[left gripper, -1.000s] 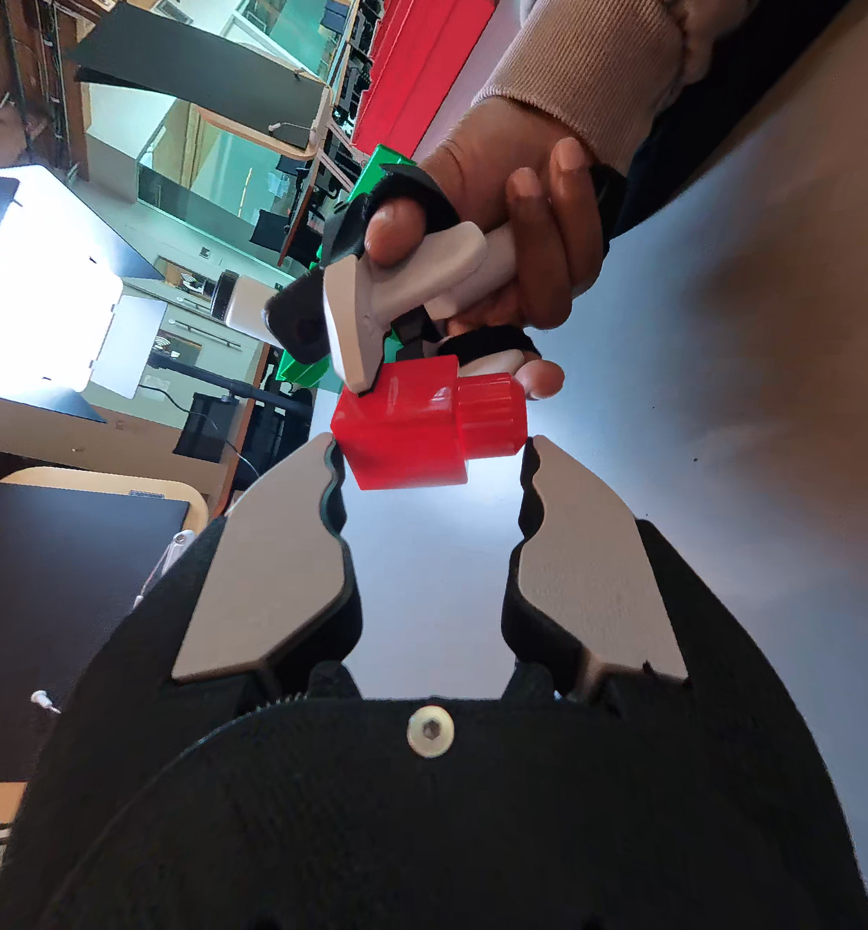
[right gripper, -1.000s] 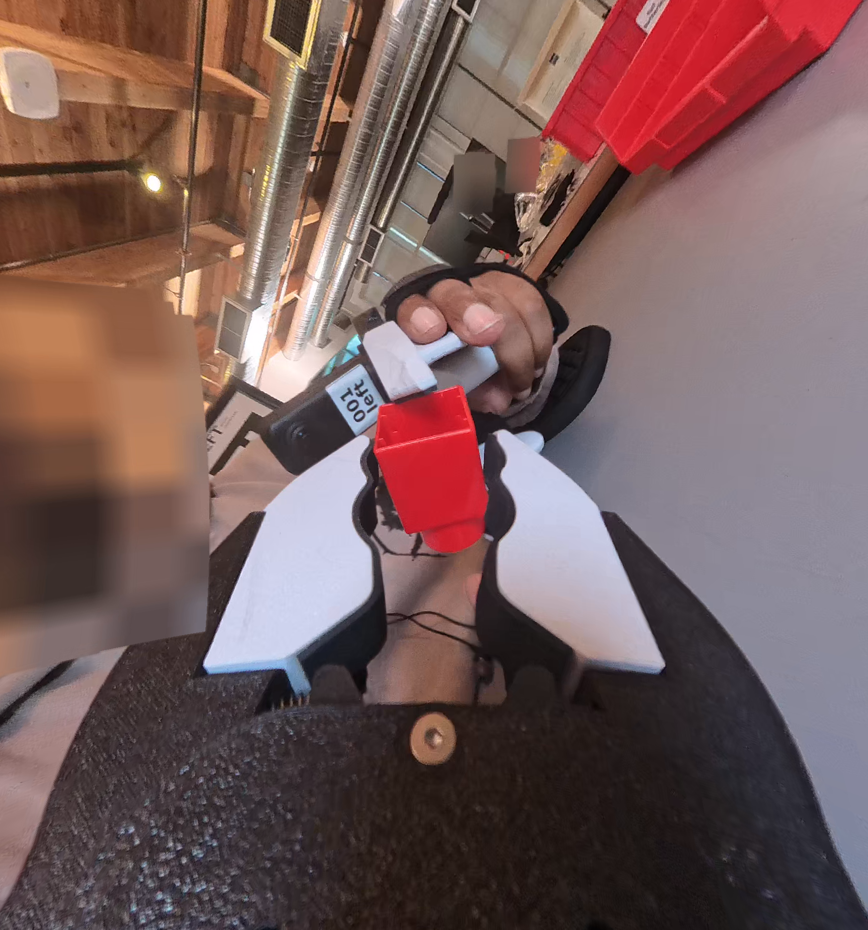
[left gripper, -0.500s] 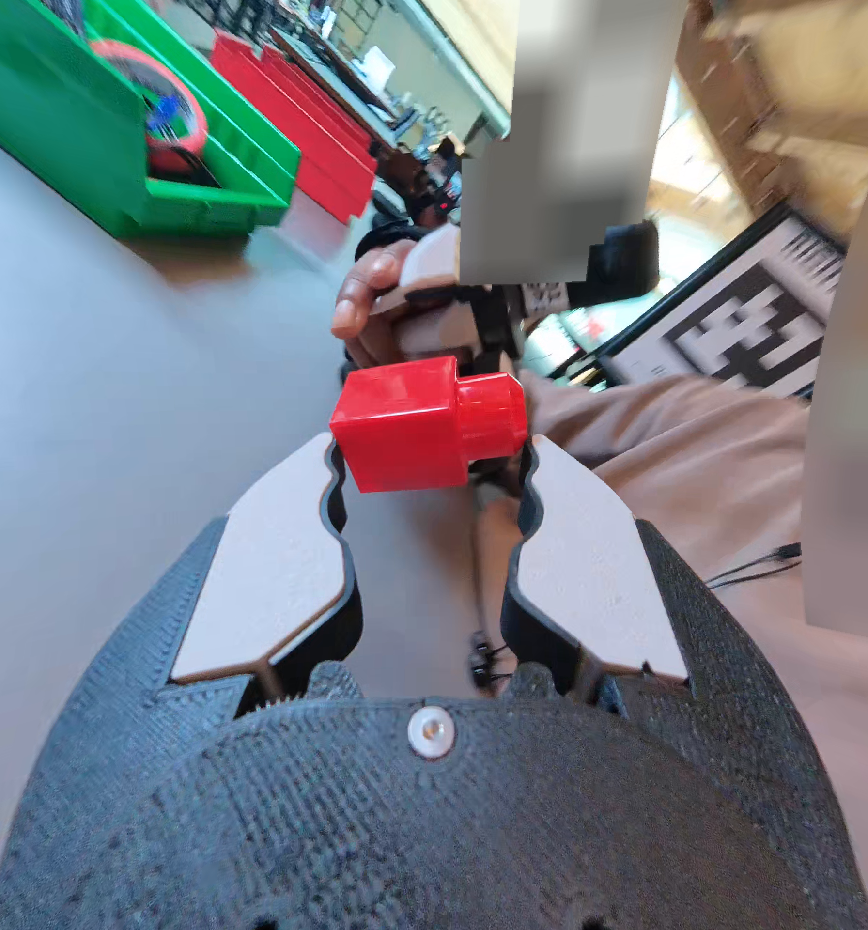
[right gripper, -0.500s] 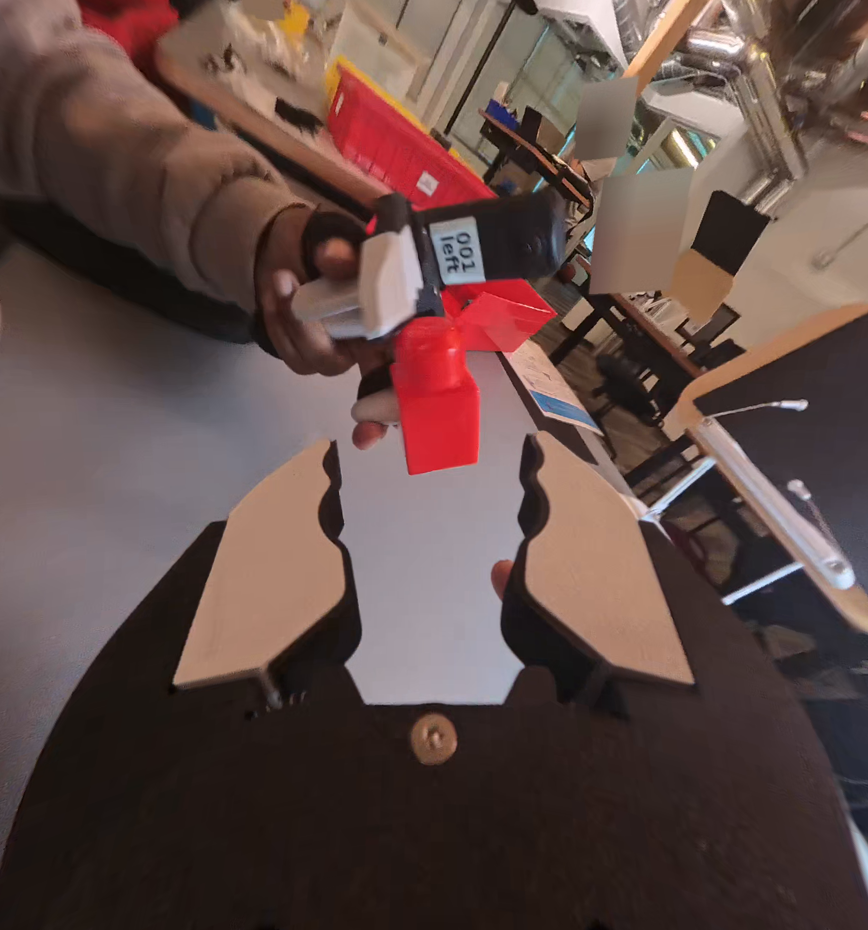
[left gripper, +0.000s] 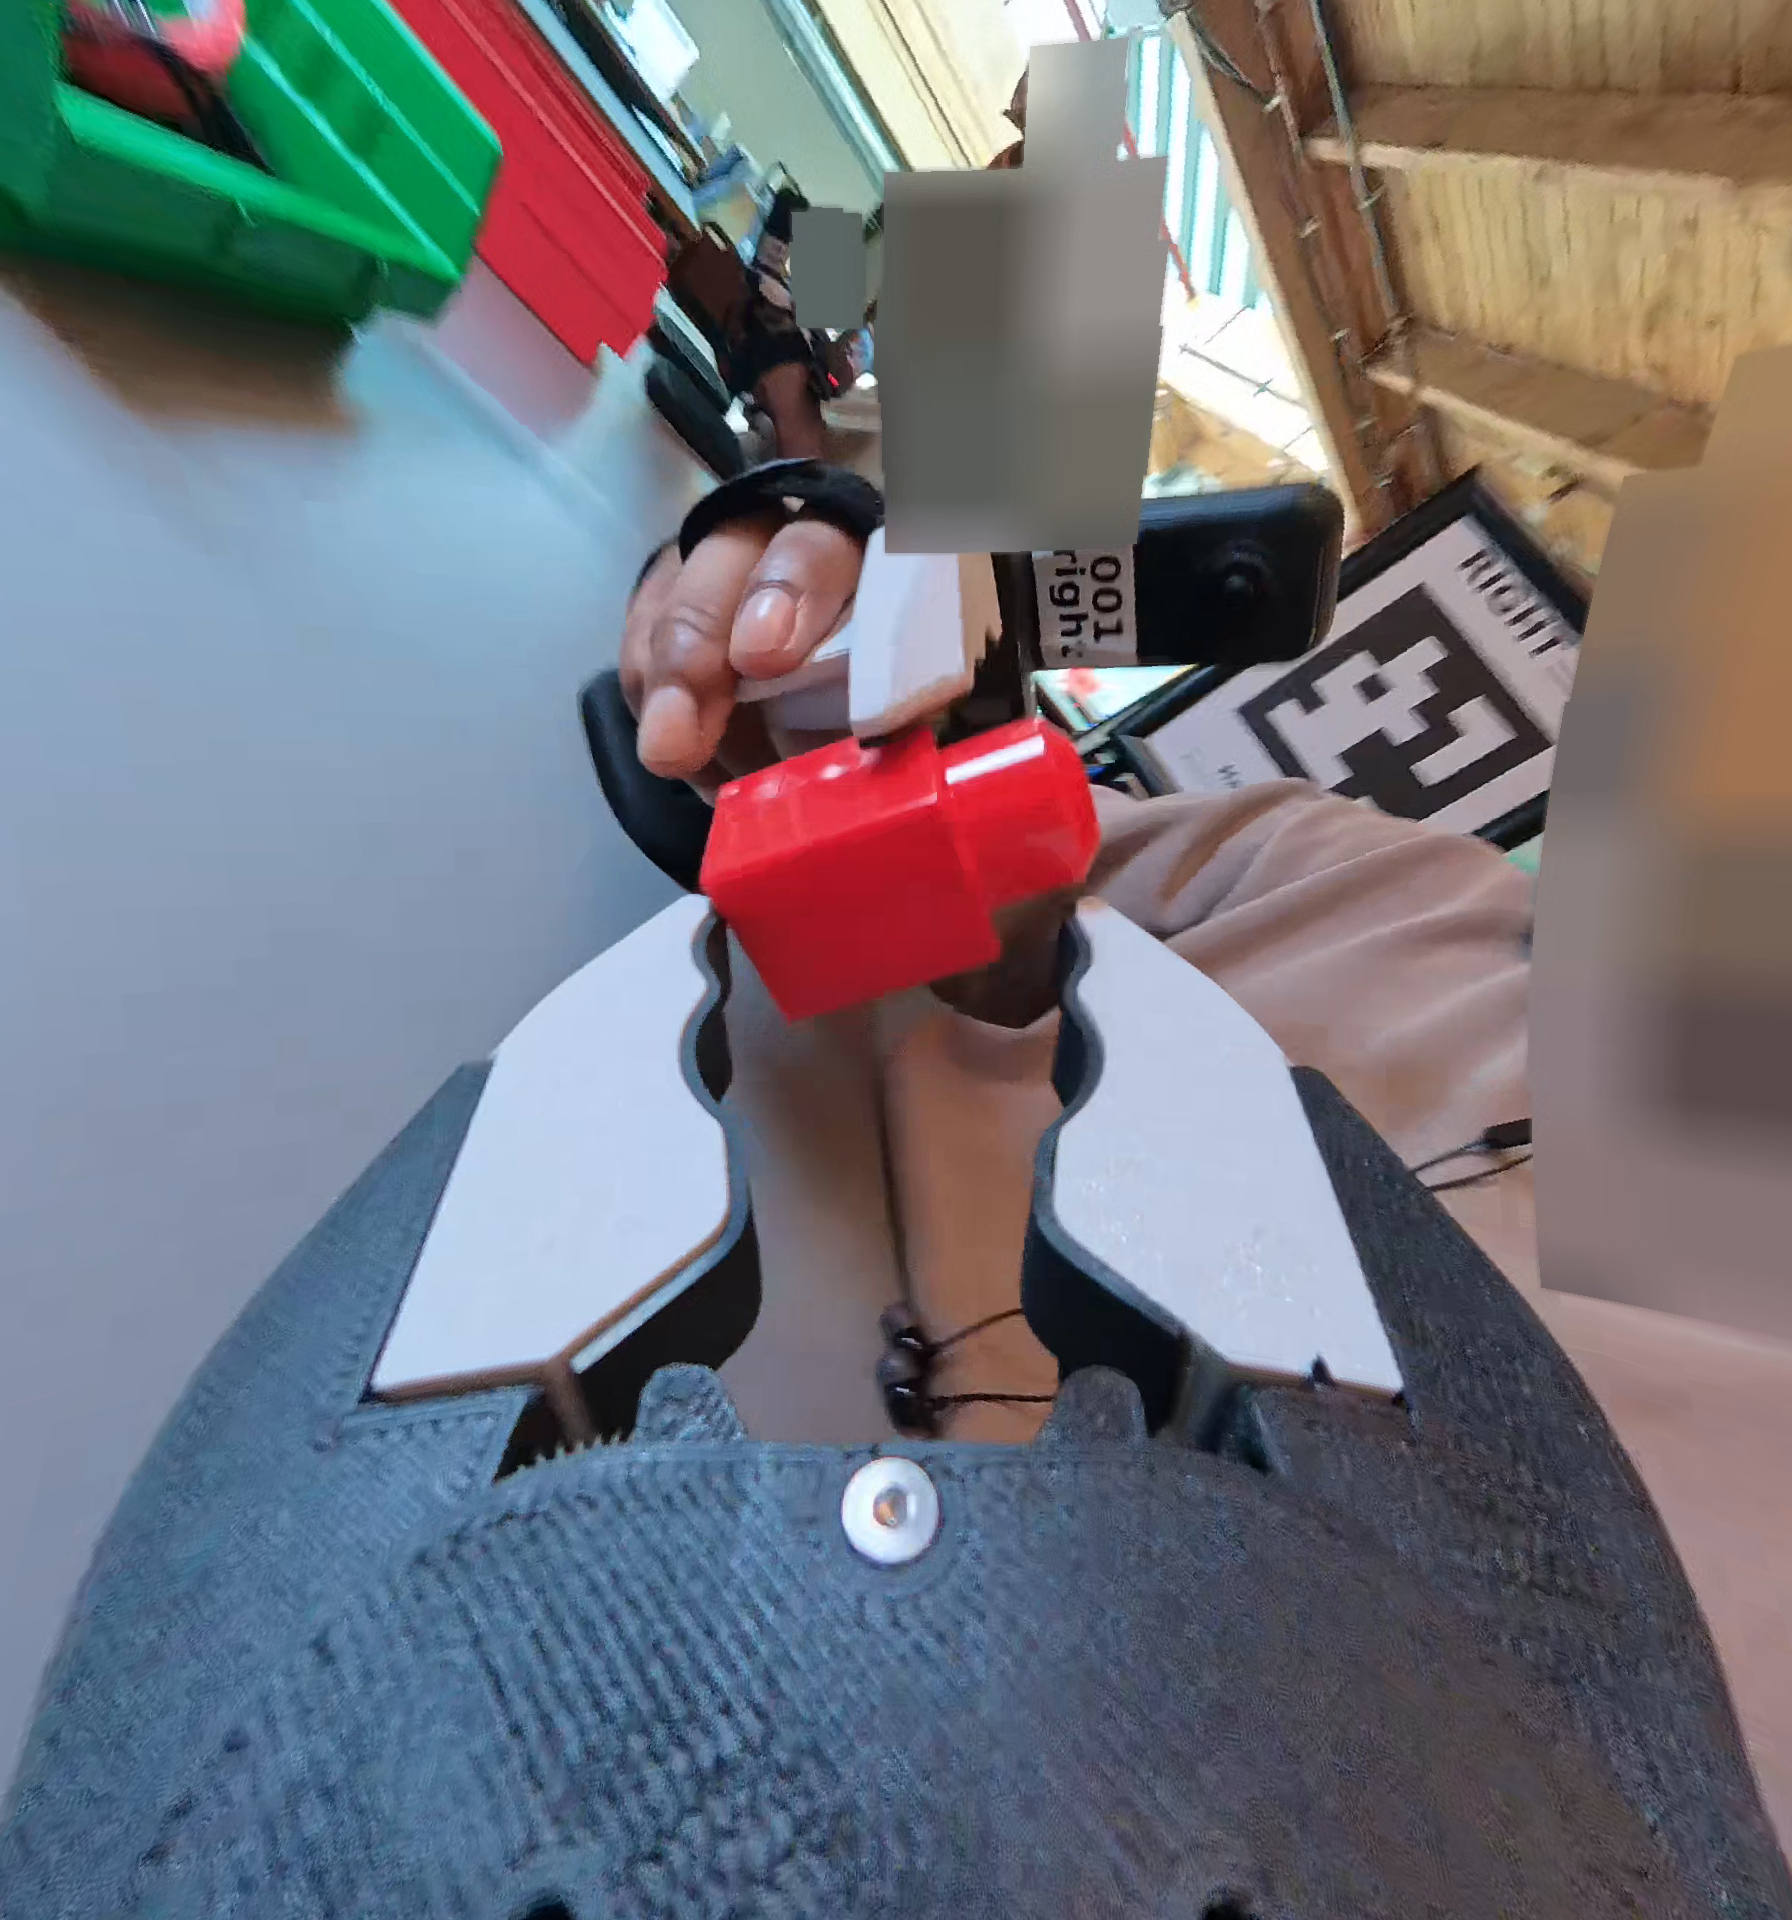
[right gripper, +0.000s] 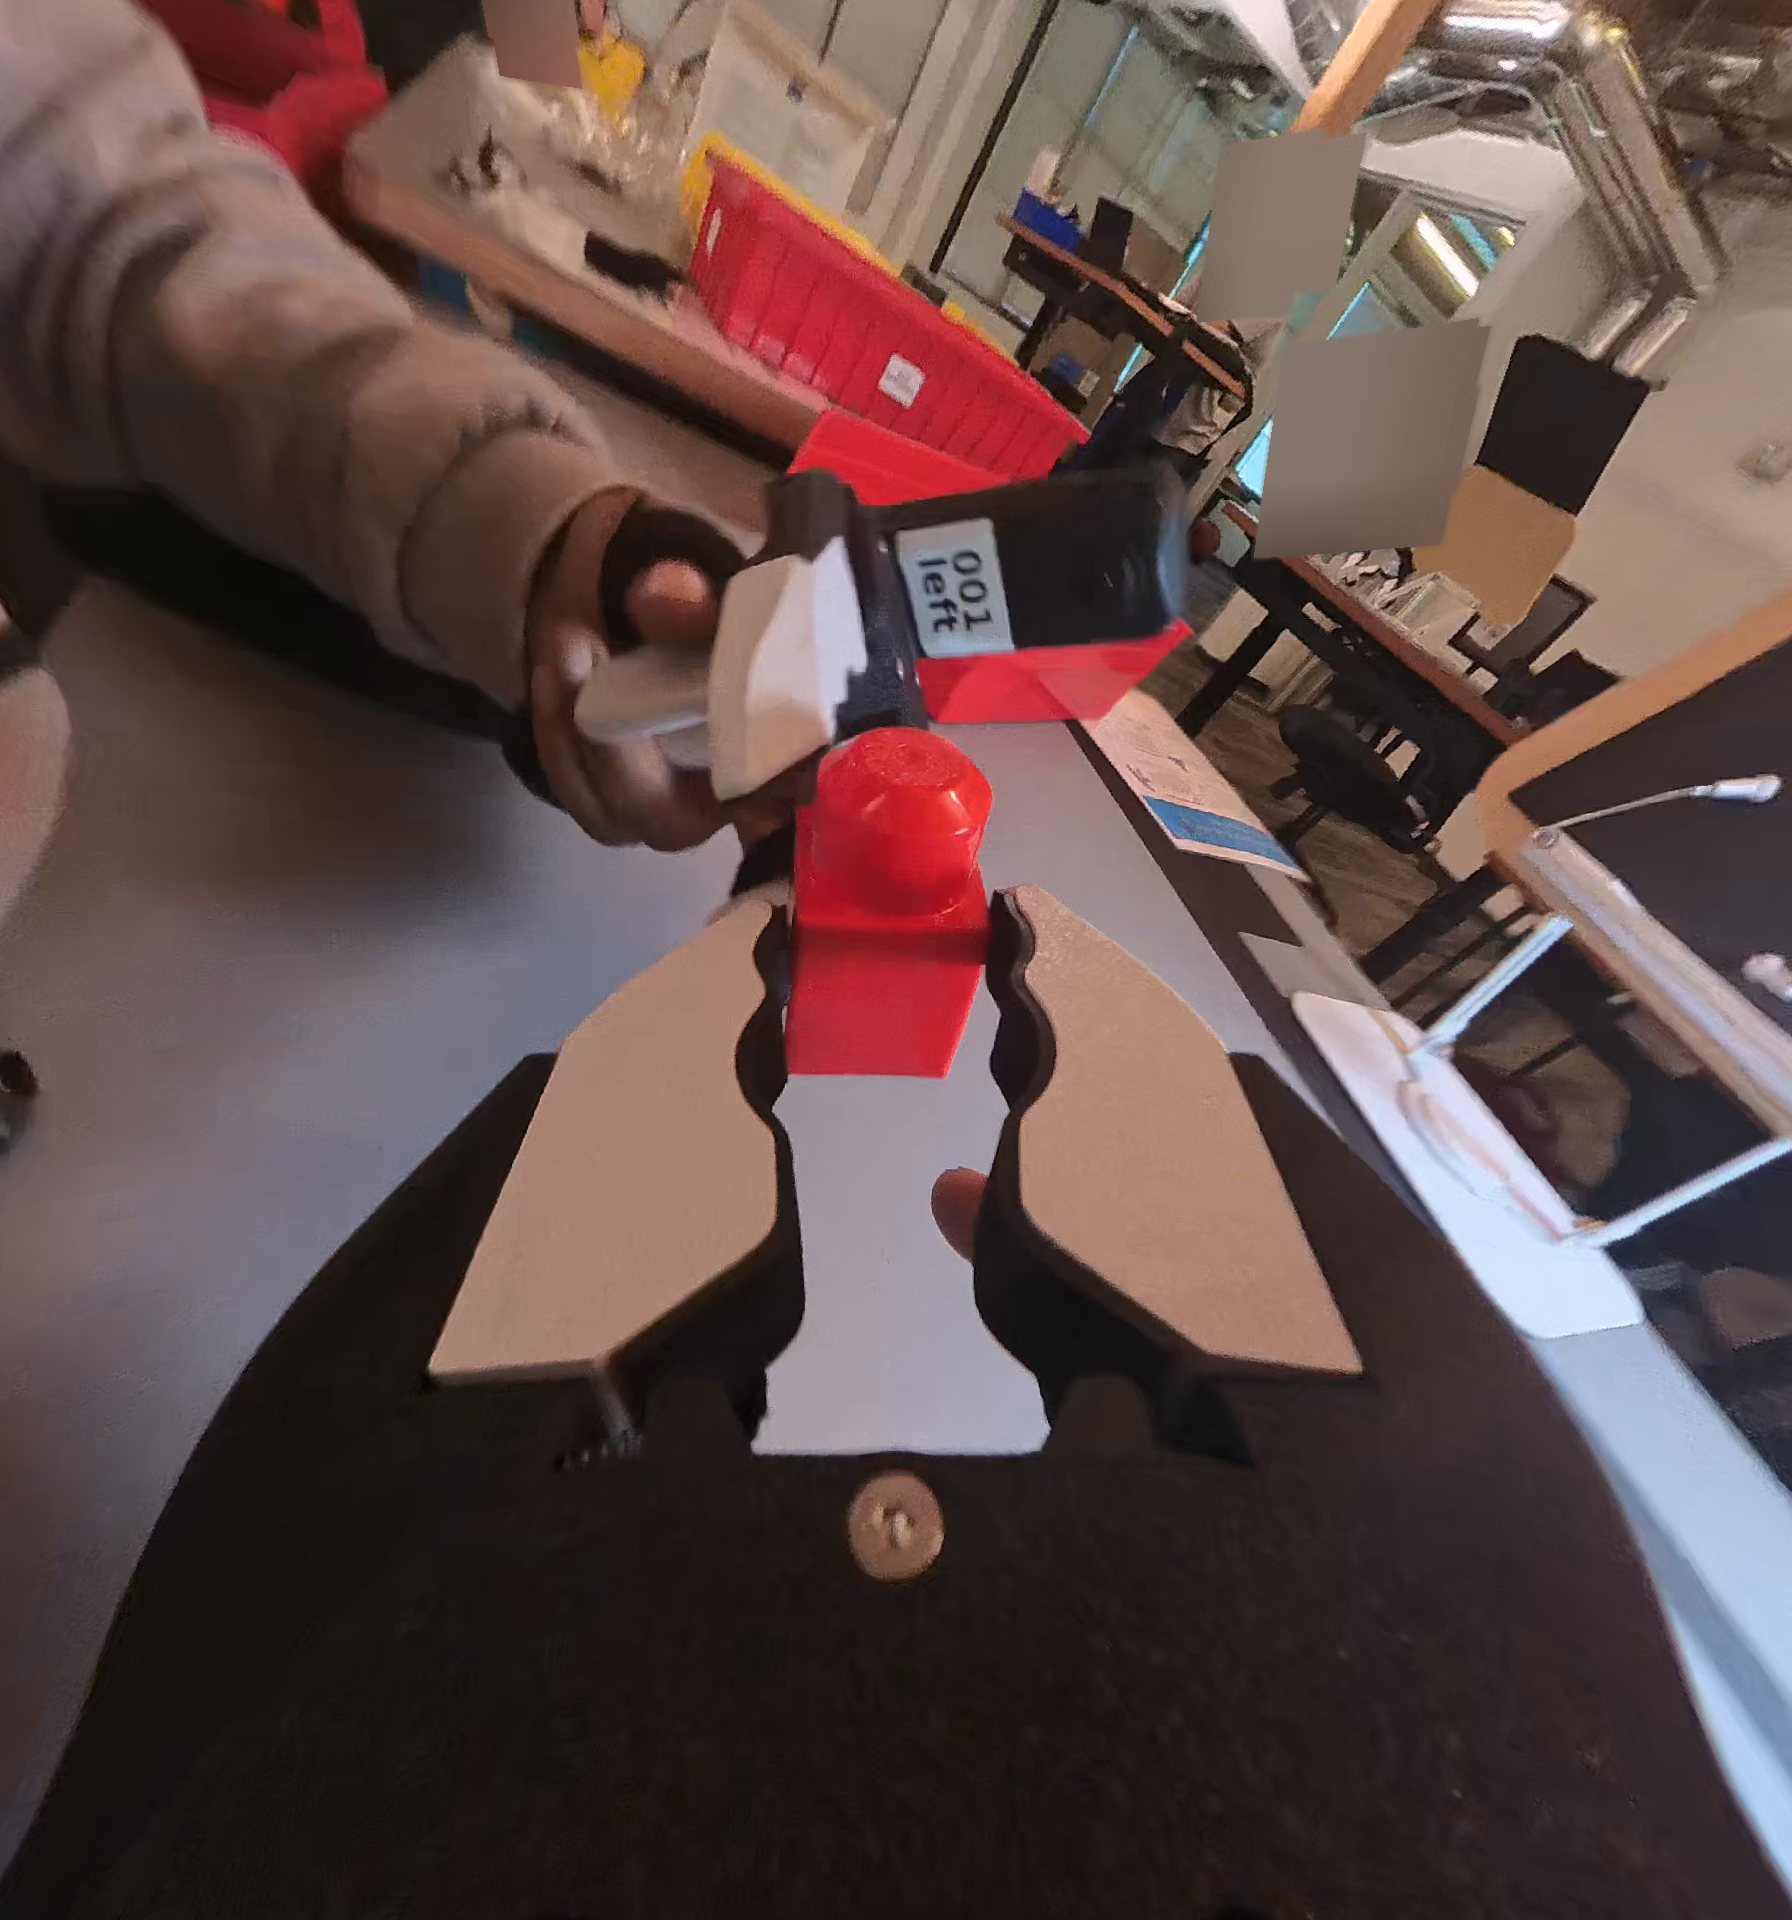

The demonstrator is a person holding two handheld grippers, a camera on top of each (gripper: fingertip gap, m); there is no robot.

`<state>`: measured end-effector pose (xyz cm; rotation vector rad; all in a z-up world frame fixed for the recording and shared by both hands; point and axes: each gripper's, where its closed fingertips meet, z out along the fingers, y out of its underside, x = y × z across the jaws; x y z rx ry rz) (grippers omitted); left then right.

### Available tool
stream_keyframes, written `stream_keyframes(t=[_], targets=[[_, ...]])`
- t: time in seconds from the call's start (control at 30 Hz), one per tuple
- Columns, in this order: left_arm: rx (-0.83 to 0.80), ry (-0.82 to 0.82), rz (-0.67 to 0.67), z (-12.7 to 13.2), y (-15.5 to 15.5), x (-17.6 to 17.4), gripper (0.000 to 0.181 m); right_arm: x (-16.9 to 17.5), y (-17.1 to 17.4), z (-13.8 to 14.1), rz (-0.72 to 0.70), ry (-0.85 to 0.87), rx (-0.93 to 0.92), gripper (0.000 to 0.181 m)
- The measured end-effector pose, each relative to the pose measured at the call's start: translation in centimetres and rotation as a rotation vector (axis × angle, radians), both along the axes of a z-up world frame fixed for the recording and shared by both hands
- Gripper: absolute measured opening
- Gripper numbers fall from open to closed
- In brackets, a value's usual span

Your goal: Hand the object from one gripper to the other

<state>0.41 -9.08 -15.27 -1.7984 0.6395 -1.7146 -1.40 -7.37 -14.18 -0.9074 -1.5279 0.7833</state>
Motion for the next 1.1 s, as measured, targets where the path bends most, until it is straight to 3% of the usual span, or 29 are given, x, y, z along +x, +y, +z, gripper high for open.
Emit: stream_keyframes(t=[0.1, 0.2, 0.33, 0.4, 0.77, 0.87, 1.1], targets=[[0.307, 0.134, 0.161, 1.0, 1.5, -1.4, 0.068, 0.8, 1.2, 2.0, 0.02, 0.084, -0.273, 0.036], [0.66, 0.318, 0.297, 2.3, 2.2, -2.6, 0.073, 1.2, 1.7, 3.1, 0.117, 0.095, -0.668, 0.036], [1.093, 0.615, 0.406, 2.6, 2.3, -3.1, 0.073, 0.9, 1.2, 2.3, 0.287, -0.013, -1.178, 0.036], [1.23, 0.707, 0.413, 2.3, 2.1, -2.8, 0.071, 0.6, 0.9, 1.3, 0.333, -0.079, -1.32, 0.036], [1.678, 0.96, 0.273, -0.6, 0.5, -0.6, 0.08, 0.1, -2.1, -1.4, 0.465, -0.307, -1.55, 0.037], [1.686, 0.982, 0.248, -1.2, 0.5, -0.5, 0.079, 0.0, -3.0, -1.9, 0.48, -0.351, -1.552, 0.037], [1.668, 0.976, 0.204, -1.8, 0.2, -0.4, 0.055, -0.1, -2.9, -1.9, 0.474, -0.342, -1.547, 0.039]])
